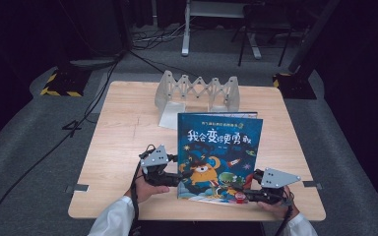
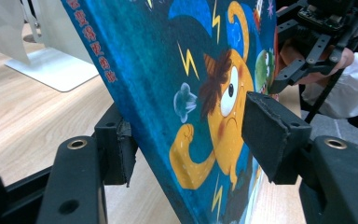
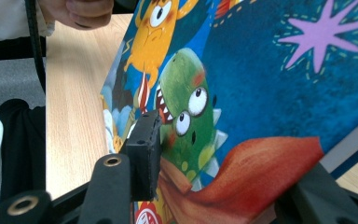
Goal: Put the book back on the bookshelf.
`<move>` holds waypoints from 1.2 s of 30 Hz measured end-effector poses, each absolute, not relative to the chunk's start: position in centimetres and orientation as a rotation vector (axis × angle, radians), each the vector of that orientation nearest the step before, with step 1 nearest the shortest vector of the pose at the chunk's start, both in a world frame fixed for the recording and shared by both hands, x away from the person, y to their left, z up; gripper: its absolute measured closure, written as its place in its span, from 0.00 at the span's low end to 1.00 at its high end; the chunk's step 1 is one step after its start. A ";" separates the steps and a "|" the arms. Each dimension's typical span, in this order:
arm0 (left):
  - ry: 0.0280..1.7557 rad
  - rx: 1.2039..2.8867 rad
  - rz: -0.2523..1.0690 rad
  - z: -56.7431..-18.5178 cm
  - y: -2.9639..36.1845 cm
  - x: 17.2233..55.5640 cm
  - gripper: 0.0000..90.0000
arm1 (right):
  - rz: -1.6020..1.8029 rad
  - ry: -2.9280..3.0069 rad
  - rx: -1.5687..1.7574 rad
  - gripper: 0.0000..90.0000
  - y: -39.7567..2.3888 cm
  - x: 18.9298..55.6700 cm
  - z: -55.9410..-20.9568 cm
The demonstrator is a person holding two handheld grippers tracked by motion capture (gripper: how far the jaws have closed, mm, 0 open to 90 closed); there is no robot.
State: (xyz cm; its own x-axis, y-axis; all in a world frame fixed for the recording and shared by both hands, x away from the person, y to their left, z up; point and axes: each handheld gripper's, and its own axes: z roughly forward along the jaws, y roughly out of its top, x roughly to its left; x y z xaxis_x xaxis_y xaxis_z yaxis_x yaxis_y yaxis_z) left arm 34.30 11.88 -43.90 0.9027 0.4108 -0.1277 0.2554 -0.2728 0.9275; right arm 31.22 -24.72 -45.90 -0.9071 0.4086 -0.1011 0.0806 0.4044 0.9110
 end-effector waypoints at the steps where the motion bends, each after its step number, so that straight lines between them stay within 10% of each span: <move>1: 0.492 1.866 0.161 -43.7 11.8 34.3 0.45 | 1.499 2.357 0.430 0.62 -24.7 31.2 -45.9; 36: 0.306 1.888 0.172 -44.0 8.8 33.3 0.76 | 1.462 2.307 0.485 0.65 -26.6 31.1 -46.3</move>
State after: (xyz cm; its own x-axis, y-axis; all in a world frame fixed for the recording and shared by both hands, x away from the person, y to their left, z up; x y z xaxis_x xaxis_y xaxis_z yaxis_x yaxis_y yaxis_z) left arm 33.27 8.78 -43.99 0.9552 0.2942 -0.0315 0.1260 -0.3081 0.9430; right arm 31.10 -26.65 -46.25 -0.8739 0.4709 -0.1210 0.0916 0.4039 0.9102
